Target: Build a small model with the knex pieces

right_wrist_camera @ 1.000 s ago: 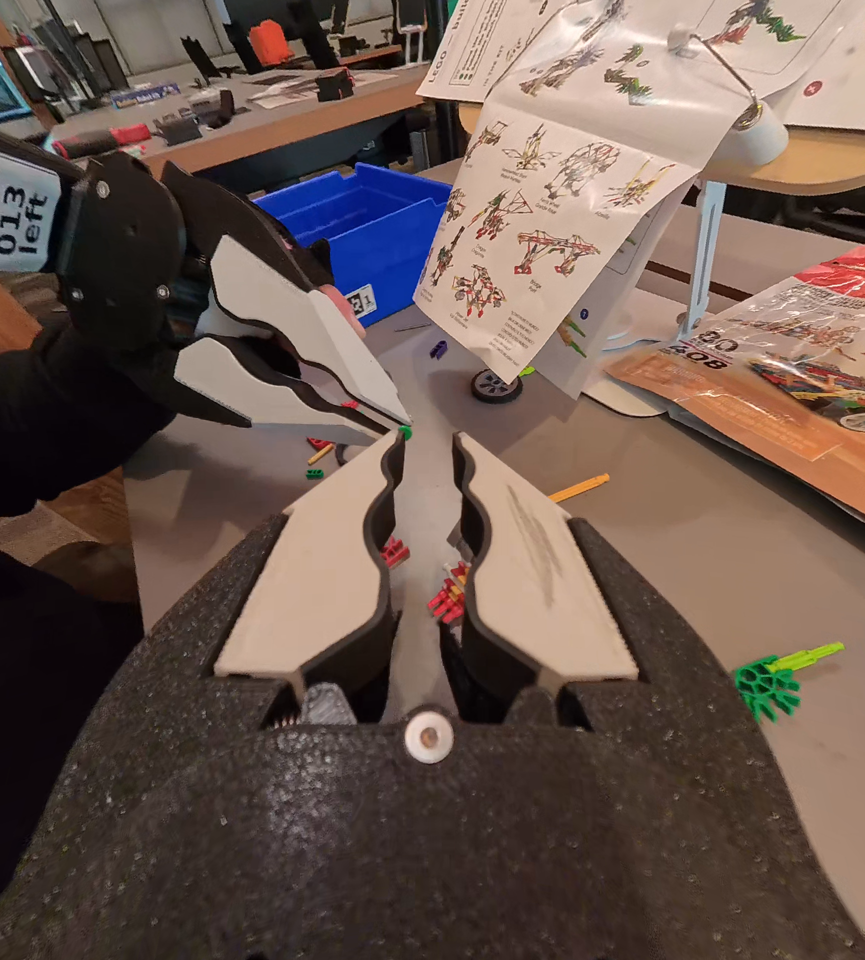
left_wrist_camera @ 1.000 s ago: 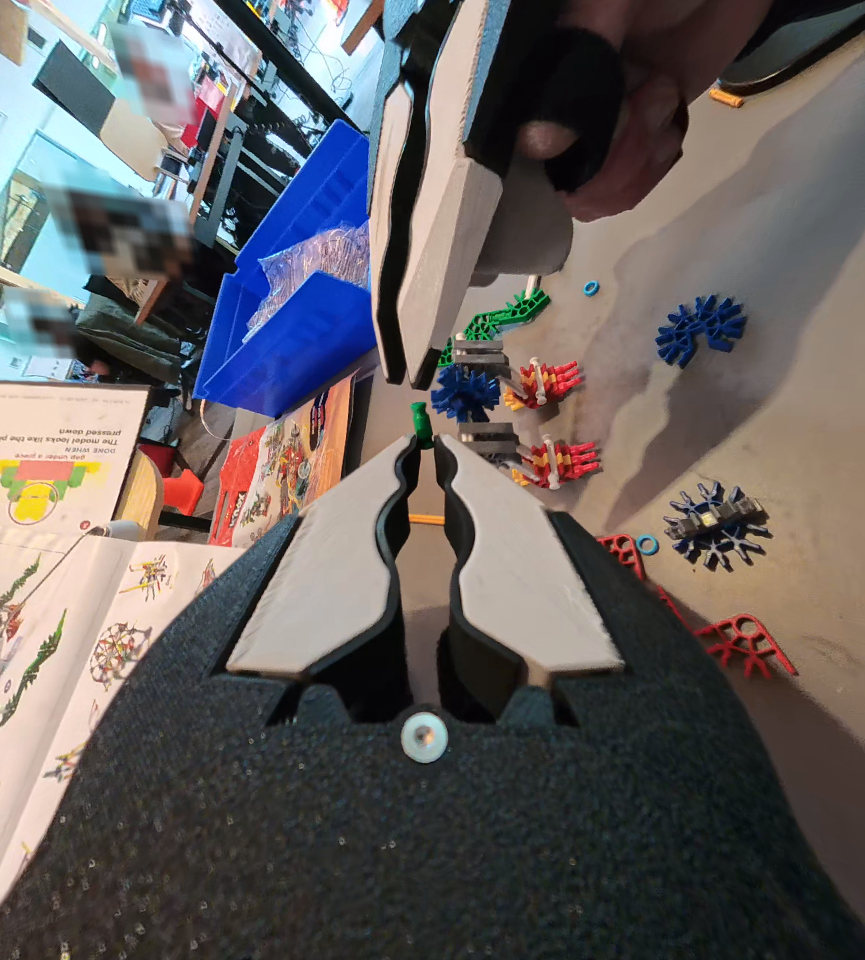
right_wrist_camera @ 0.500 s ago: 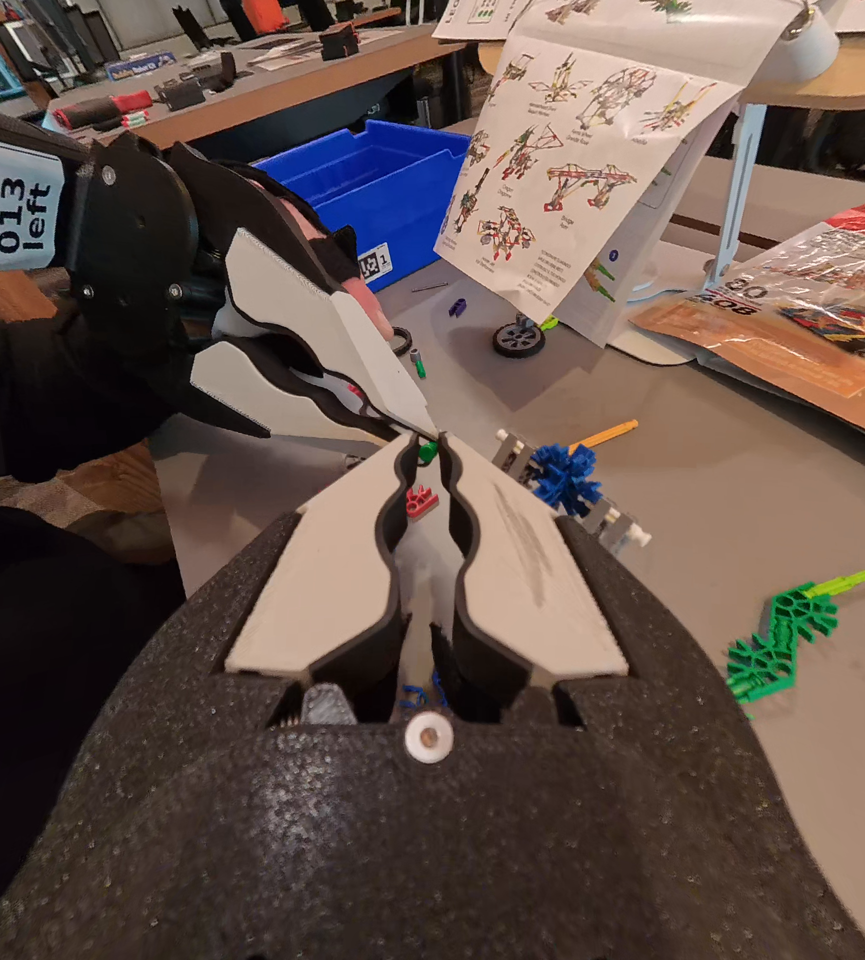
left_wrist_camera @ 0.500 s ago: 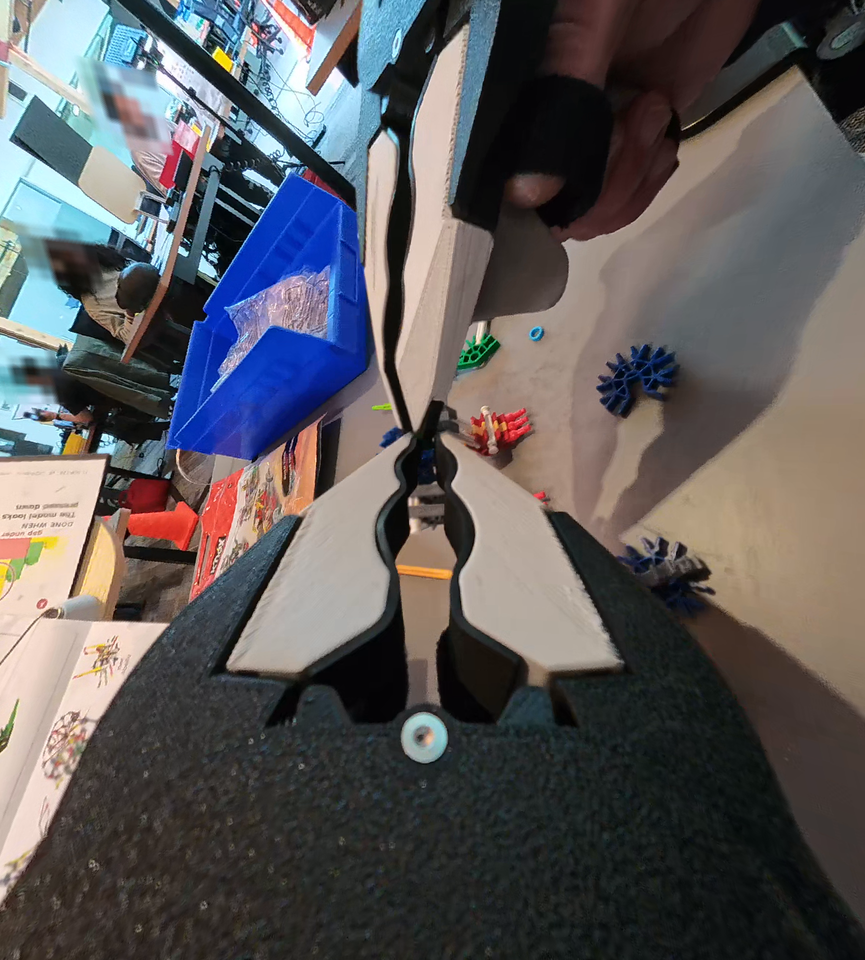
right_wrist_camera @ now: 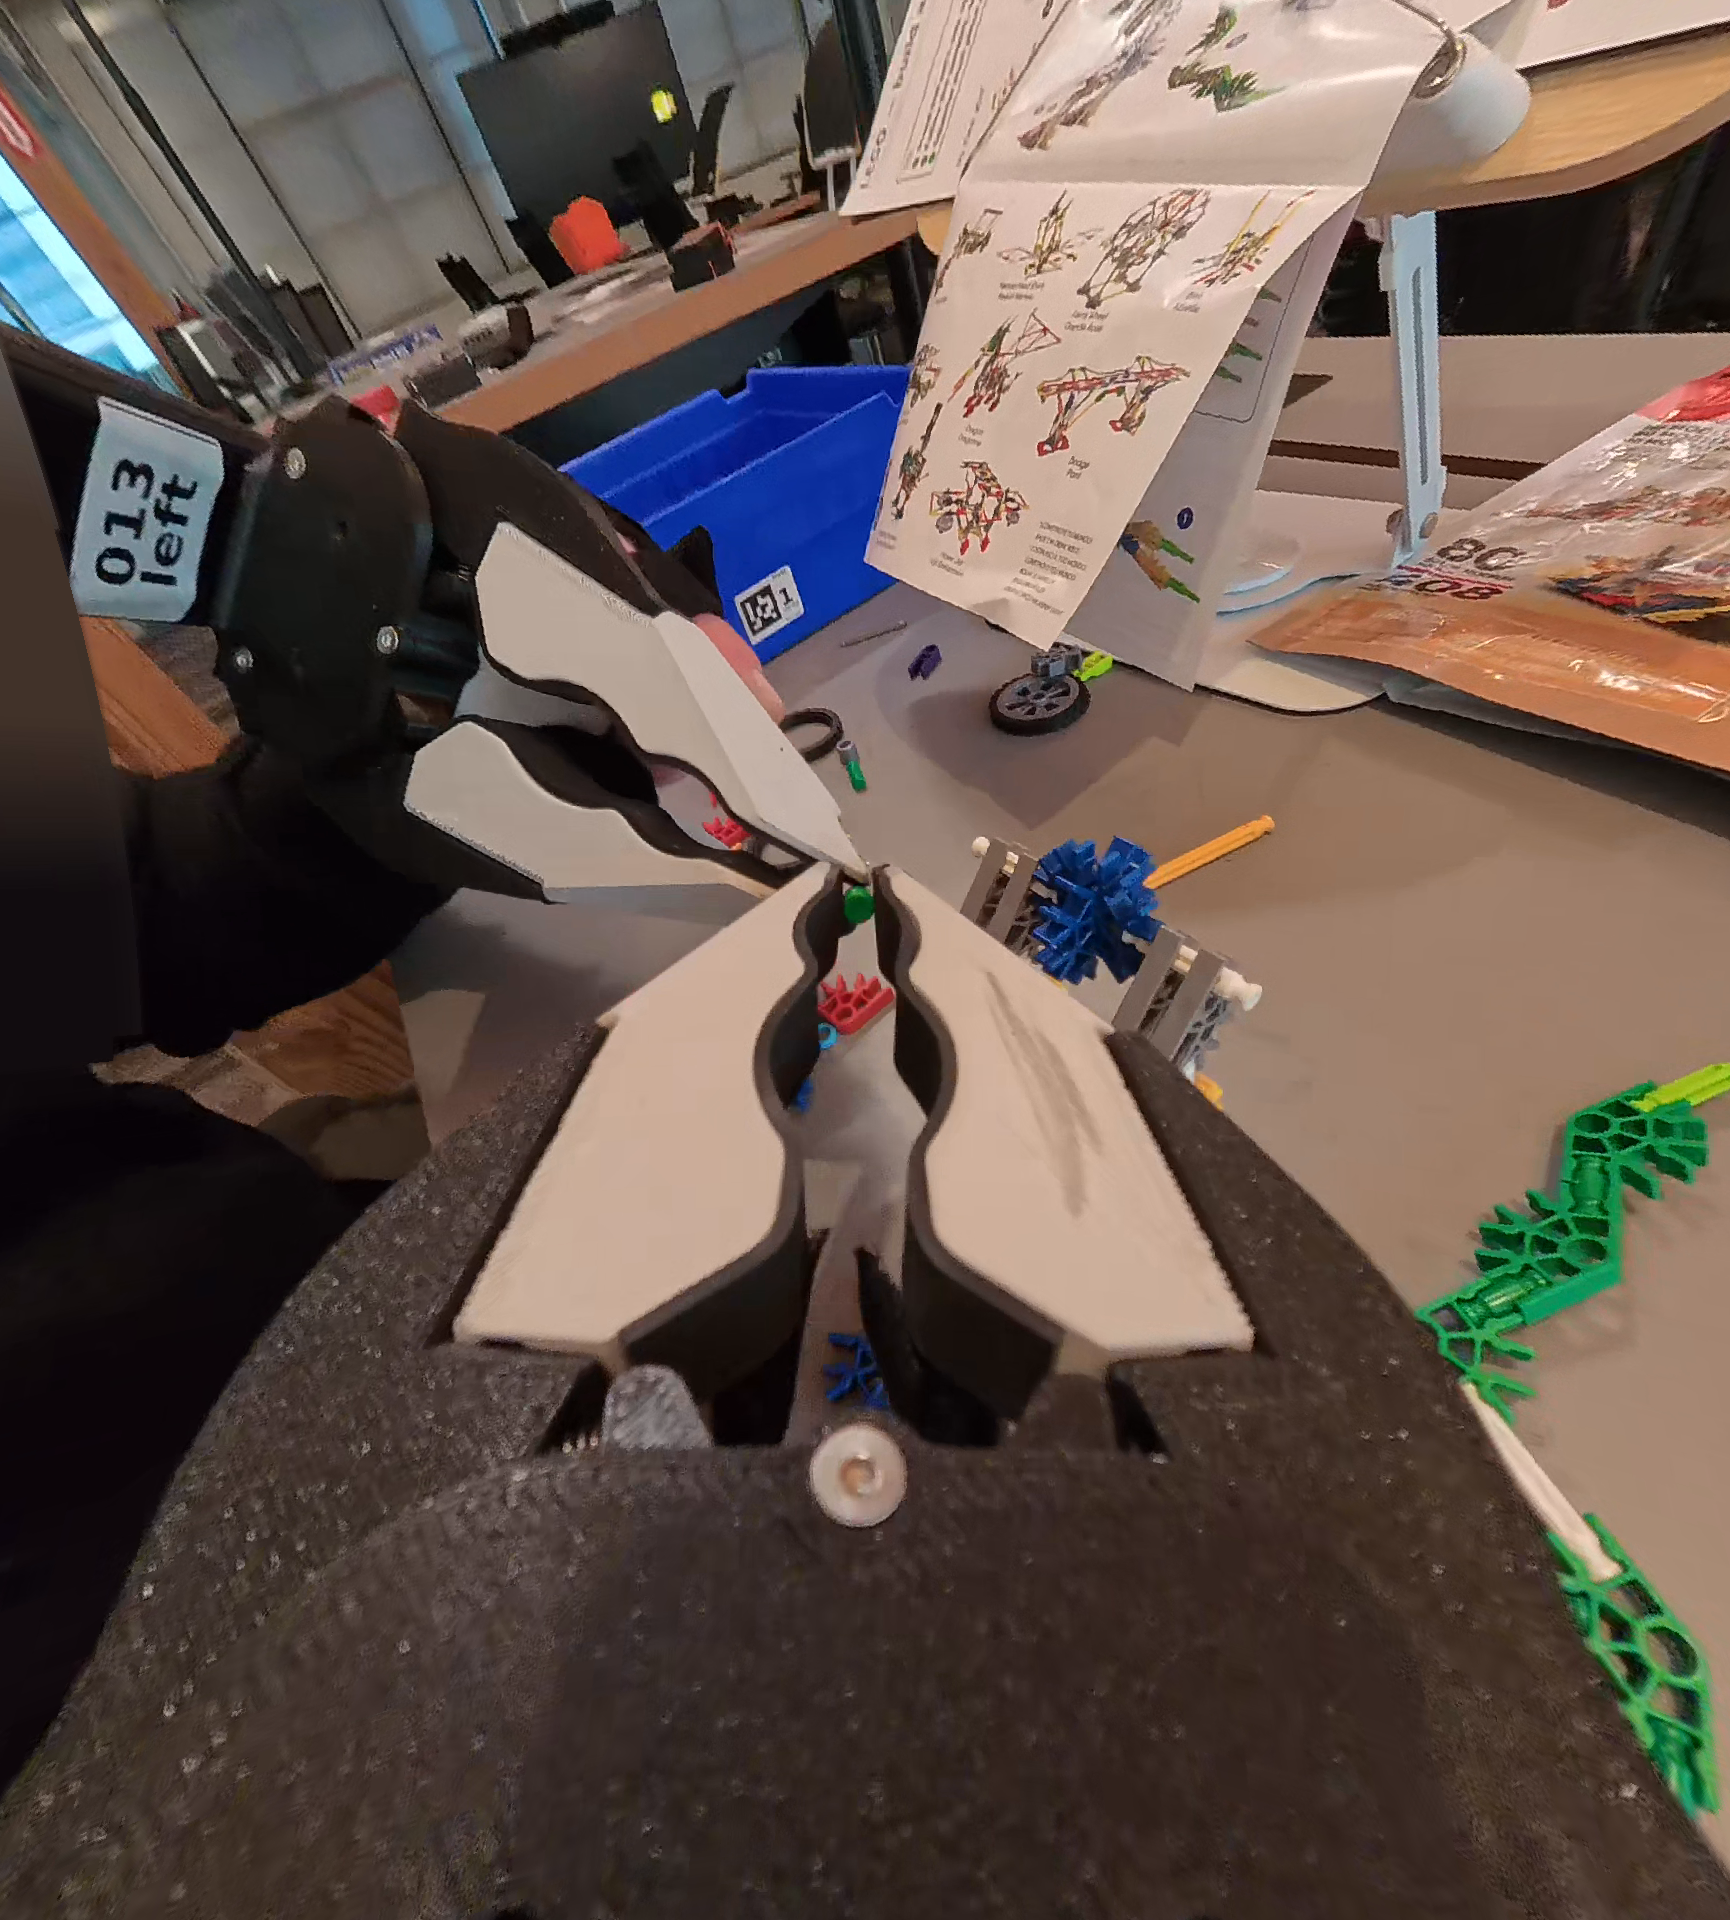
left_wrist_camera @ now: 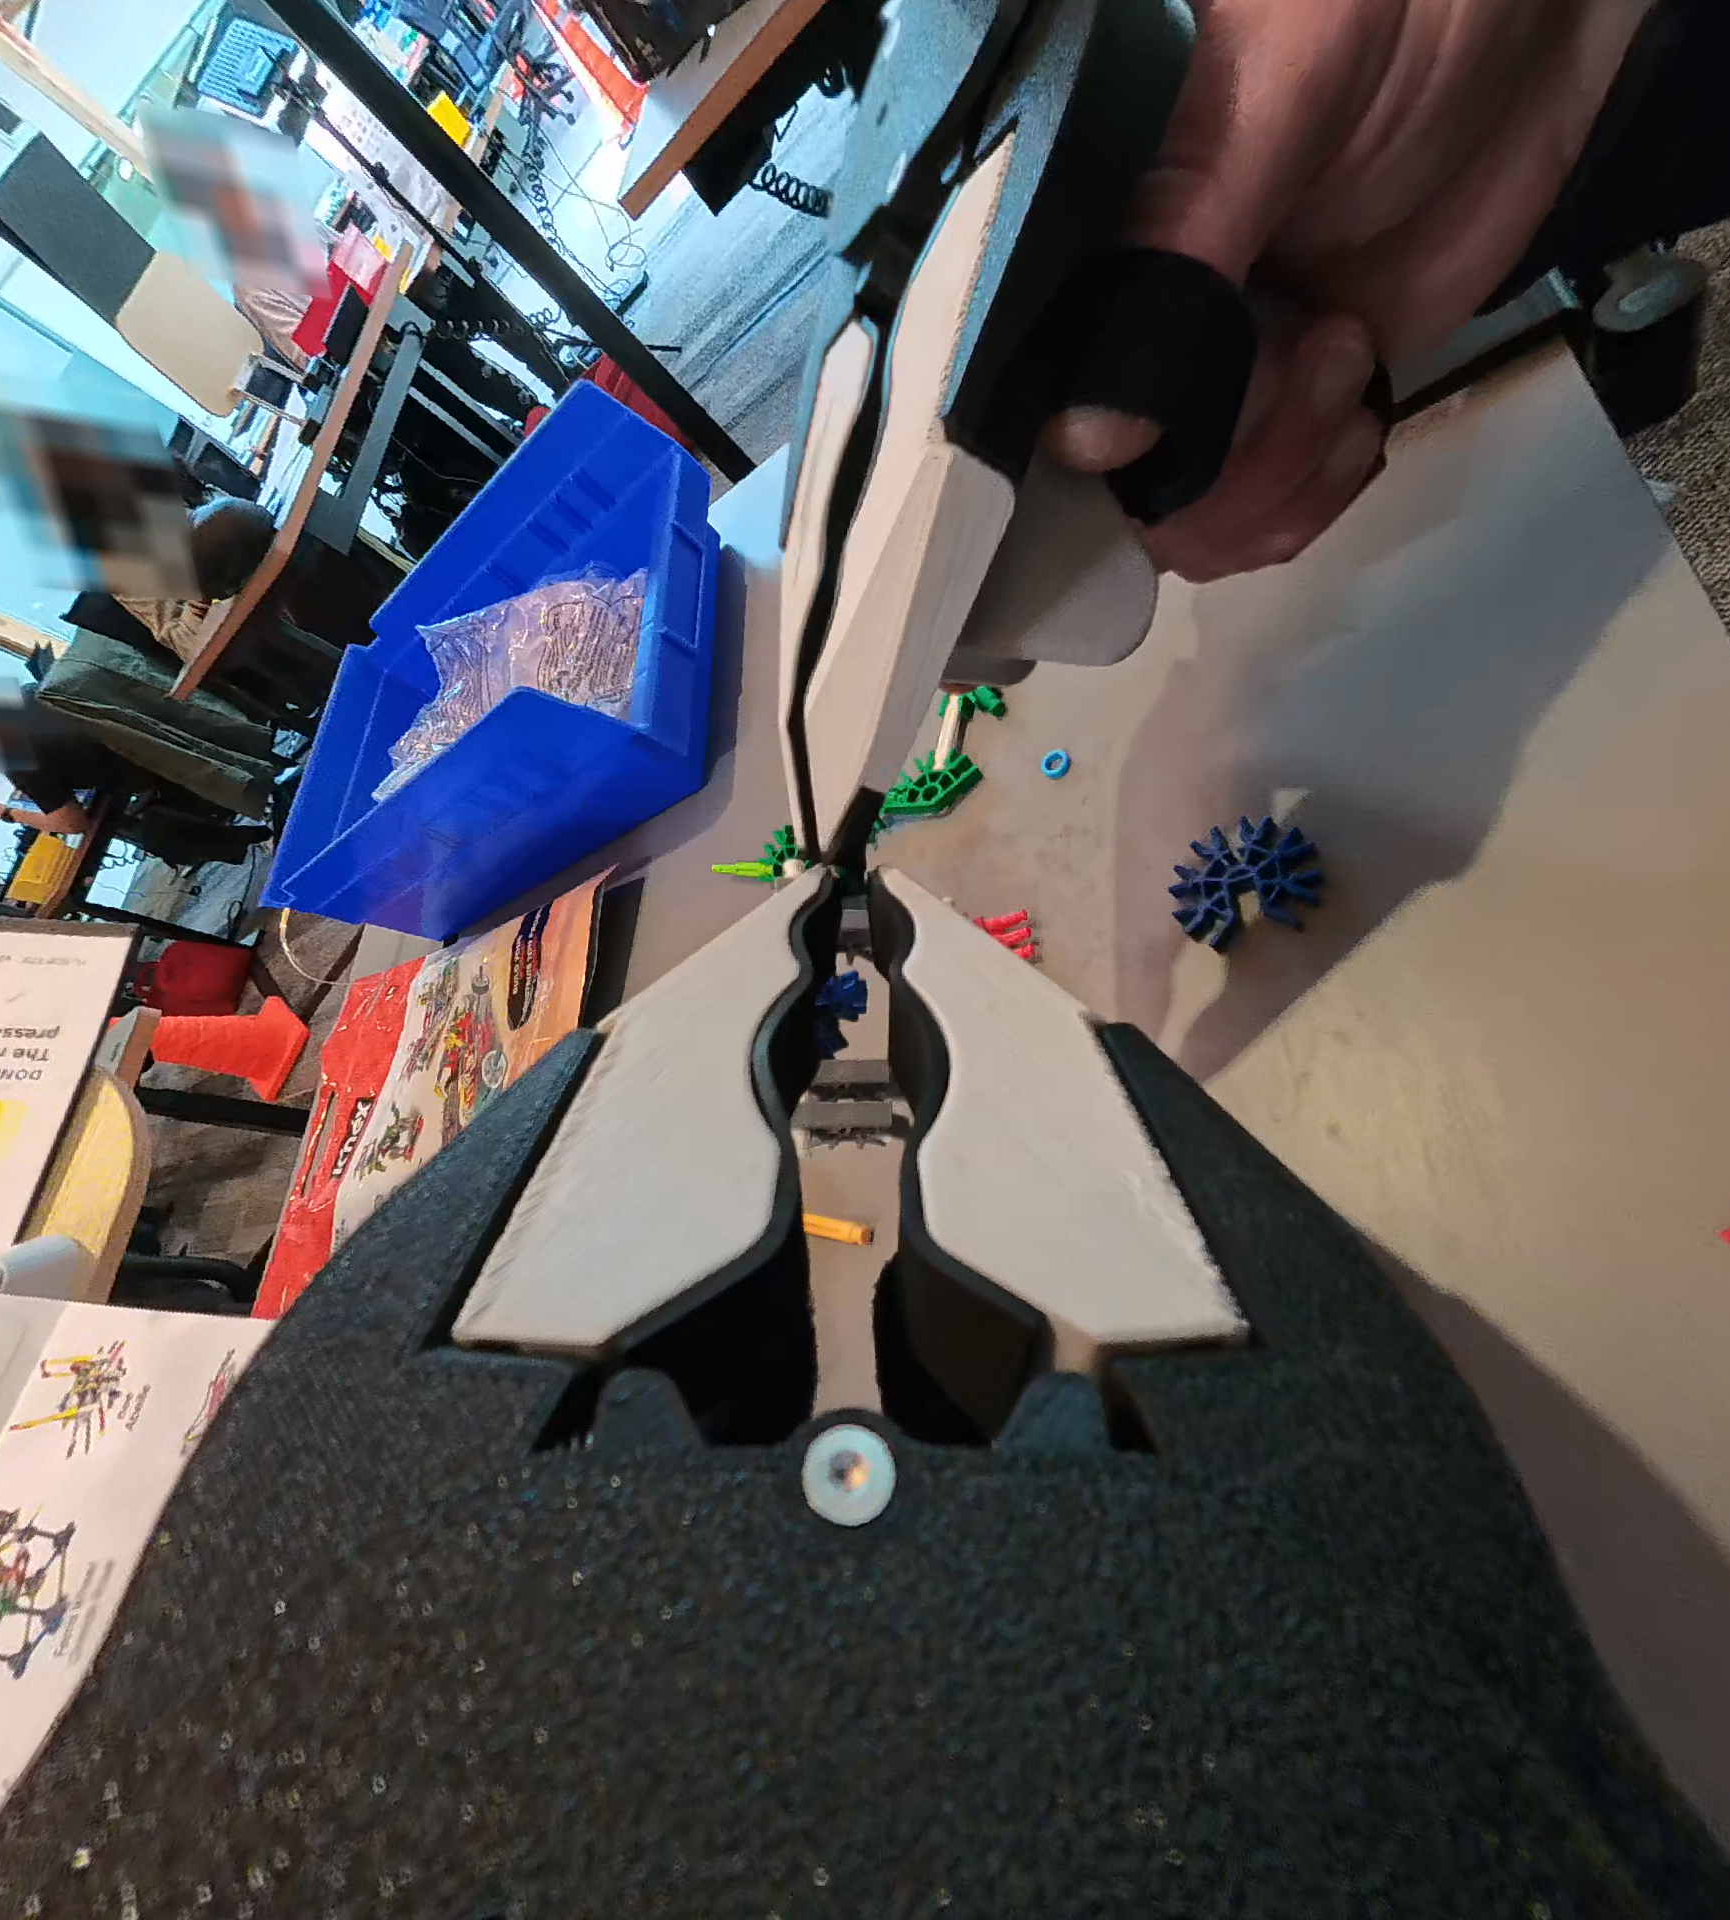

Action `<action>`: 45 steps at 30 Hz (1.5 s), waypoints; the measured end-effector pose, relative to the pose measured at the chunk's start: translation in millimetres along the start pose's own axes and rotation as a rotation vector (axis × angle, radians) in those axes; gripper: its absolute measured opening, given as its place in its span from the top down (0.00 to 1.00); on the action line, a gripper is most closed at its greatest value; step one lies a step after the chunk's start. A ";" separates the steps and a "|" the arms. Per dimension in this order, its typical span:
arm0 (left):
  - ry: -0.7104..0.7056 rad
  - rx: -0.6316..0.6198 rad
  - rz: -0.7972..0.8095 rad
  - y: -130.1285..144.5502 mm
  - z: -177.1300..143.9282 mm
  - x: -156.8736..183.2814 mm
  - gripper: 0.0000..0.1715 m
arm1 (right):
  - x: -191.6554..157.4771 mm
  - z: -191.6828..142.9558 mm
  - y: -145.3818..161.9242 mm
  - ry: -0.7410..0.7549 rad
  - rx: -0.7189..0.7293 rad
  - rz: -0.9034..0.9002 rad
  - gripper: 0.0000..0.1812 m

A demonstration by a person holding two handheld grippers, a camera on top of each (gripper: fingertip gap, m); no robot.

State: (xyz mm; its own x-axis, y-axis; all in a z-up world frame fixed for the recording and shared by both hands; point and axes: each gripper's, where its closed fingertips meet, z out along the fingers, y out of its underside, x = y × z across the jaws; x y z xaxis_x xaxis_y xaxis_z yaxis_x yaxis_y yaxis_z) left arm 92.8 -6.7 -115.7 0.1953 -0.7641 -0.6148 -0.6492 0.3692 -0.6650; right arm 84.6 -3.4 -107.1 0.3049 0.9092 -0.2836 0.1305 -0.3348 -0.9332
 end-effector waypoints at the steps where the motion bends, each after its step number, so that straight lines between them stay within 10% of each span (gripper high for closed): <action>1: -0.004 0.000 0.000 -0.7 0.4 -0.6 0.98 | 0.6 -0.8 -0.5 -0.003 0.009 0.008 0.97; 21: -0.052 -0.059 -0.027 12.7 7.7 -24.1 0.89 | 30.3 -6.8 -7.0 0.056 -0.055 -0.107 0.97; 32: 0.257 -0.078 -0.303 44.4 38.9 -17.1 0.76 | 54.1 14.7 8.2 -0.041 -0.173 -0.106 0.97; 45: 0.298 -0.037 -0.335 47.5 46.4 -15.3 0.80 | 60.1 18.8 13.3 -0.037 -0.214 -0.125 0.97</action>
State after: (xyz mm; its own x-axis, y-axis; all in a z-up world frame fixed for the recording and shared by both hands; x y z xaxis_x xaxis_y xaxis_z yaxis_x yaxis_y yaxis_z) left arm 93.1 47.1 -157.5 0.1828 -0.9591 -0.2159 -0.6134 0.0604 -0.7875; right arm 86.9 51.4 -140.7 0.2399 0.9540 -0.1798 0.3636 -0.2601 -0.8945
